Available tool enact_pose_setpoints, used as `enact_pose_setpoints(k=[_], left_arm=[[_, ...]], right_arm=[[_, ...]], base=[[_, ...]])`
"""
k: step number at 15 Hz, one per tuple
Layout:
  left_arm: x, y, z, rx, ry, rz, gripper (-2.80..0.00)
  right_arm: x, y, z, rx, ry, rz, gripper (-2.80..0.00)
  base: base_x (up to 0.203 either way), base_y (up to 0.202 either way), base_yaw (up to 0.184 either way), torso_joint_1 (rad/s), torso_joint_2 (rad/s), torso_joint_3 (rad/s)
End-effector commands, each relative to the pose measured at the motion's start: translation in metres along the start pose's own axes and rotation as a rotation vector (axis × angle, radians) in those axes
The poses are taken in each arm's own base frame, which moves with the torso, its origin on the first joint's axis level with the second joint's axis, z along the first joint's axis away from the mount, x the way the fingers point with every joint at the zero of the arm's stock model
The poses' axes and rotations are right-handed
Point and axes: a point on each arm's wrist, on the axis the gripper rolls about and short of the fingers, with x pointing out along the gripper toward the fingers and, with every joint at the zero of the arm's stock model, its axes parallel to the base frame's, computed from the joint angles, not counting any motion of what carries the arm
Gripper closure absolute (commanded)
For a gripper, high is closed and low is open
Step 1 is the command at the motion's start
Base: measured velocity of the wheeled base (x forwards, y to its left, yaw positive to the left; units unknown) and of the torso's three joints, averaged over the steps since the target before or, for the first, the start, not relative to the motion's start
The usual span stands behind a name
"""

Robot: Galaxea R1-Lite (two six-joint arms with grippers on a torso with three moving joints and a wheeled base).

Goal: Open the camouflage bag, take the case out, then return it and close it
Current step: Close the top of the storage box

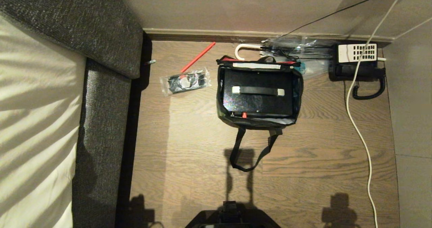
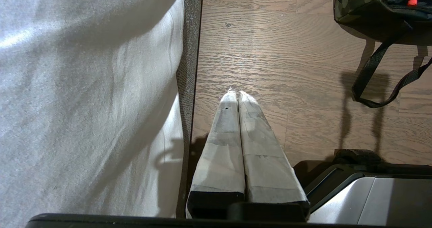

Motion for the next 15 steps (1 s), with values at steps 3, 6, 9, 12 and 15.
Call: enact_pose_setpoints(k=[3, 6, 9, 12, 15], left_arm=[[0.0002, 0.0000, -0.0007, 0.000, 0.003, 0.000, 0.00], [0.0001, 0.0000, -0.0006, 0.005, 0.003, -0.001, 0.00], [0.0001, 0.0000, -0.0006, 0.005, 0.003, 0.000, 0.00], [0.0002, 0.0000, -0.0011, 0.007, 0.006, -0.001, 0.00], [0.0001, 0.0000, -0.0004, 0.012, 0.002, 0.001, 0.00]], right_arm=[[0.0001, 0.0000, 0.0000, 0.000, 0.002, 0.000, 0.00], [0.0001, 0.0000, 0.0000, 0.000, 0.002, 0.000, 0.00], [0.0001, 0.0000, 0.0000, 0.000, 0.002, 0.000, 0.00], [0.0001, 0.0000, 0.0000, 0.000, 0.002, 0.000, 0.00], [0.0001, 0.0000, 0.0000, 0.000, 0.002, 0.000, 0.00]], base=[[0.000, 0.000, 0.000, 0.000, 0.00, 0.000], [0.000, 0.000, 0.000, 0.000, 0.00, 0.000], [0.000, 0.000, 0.000, 0.000, 0.00, 0.000], [0.000, 0.000, 0.000, 0.000, 0.00, 0.000], [0.000, 0.000, 0.000, 0.000, 0.00, 0.000]])
